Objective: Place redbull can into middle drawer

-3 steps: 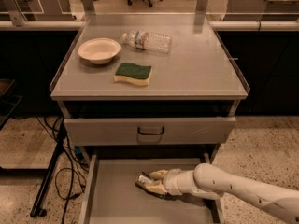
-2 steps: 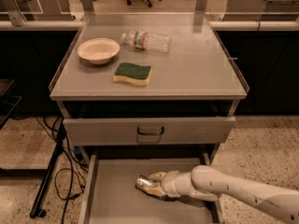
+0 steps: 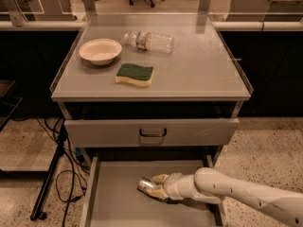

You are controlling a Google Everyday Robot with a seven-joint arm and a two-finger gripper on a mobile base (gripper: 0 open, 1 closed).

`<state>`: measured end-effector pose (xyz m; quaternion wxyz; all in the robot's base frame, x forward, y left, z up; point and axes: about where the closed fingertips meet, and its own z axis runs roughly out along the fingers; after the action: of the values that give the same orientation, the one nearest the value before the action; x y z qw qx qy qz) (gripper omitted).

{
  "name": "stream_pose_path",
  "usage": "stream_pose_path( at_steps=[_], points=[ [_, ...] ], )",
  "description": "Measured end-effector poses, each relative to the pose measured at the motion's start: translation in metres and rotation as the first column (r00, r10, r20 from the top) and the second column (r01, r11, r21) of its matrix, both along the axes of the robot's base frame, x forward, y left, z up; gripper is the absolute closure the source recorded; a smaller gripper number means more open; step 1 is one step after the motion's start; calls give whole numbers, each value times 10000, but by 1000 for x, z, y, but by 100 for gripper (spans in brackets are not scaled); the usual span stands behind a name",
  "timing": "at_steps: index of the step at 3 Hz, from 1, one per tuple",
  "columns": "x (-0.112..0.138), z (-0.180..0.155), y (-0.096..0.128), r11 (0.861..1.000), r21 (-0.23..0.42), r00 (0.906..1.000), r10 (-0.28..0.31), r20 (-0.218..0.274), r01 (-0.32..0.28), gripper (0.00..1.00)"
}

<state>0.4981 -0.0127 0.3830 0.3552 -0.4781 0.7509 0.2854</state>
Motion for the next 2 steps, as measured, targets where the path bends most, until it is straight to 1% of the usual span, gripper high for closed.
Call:
stream_pose_path(
  at_steps=[2],
  points=[
    [0,0,0,10000,1,10000,1,0,-1,4]
  ],
)
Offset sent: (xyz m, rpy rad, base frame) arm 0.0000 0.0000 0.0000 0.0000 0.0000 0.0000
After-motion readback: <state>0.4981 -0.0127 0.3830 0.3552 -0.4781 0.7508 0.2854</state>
